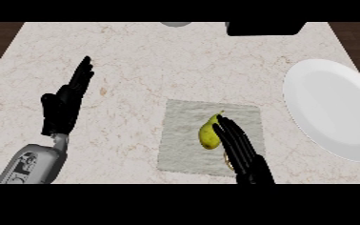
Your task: Pick the cupcake from the placemat and place it in the plate
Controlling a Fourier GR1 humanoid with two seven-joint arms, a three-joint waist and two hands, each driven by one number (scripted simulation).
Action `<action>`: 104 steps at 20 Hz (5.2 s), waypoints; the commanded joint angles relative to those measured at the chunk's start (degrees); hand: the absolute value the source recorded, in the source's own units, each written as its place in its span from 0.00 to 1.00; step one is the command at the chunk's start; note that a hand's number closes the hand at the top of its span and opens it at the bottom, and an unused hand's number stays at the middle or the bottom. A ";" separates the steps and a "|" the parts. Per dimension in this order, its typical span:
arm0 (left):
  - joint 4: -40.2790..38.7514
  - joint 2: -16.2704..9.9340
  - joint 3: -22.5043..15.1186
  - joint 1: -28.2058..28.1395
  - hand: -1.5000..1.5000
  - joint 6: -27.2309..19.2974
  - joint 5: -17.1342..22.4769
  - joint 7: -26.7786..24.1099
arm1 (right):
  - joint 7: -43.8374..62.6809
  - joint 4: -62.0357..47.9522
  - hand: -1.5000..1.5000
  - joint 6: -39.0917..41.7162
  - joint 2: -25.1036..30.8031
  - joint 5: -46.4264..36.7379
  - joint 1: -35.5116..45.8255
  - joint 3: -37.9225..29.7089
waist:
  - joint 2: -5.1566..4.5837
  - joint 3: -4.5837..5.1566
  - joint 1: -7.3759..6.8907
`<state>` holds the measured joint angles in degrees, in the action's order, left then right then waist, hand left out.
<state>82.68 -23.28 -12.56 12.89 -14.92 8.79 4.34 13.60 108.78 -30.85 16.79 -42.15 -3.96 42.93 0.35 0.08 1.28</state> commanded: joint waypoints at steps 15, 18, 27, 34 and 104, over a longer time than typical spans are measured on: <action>-0.65 2.06 0.99 2.10 0.50 2.07 -1.67 1.15 | 43.32 25.65 0.00 49.51 5.30 -3.19 3.79 -5.63 | -0.41 -0.02 -1.61; -3.21 3.05 2.06 1.30 0.50 2.94 -2.49 -1.37 | 47.09 28.12 0.00 55.02 1.42 -2.87 5.55 -5.38 | -0.36 -0.03 -1.33; -3.43 4.89 4.10 0.84 0.50 4.84 -4.24 -2.58 | 43.30 17.45 0.00 57.98 -1.75 -1.48 6.93 -10.01 | -0.39 -0.05 -1.33; -1.76 5.07 6.02 1.52 0.50 6.50 -5.06 0.91 | 35.54 7.25 0.00 52.01 -1.98 -7.19 2.71 -7.91 | -0.31 -0.09 -1.25; -6.99 10.95 13.18 4.47 0.50 11.99 -12.39 -1.09 | -56.48 -57.43 1.00 39.73 29.52 13.51 25.64 -52.00 | -0.65 -0.03 -1.85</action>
<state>79.99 -11.63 -1.18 15.83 -3.39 -3.81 5.40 -46.19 47.71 14.65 51.59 -23.17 20.21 -14.63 -0.26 -0.02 -1.13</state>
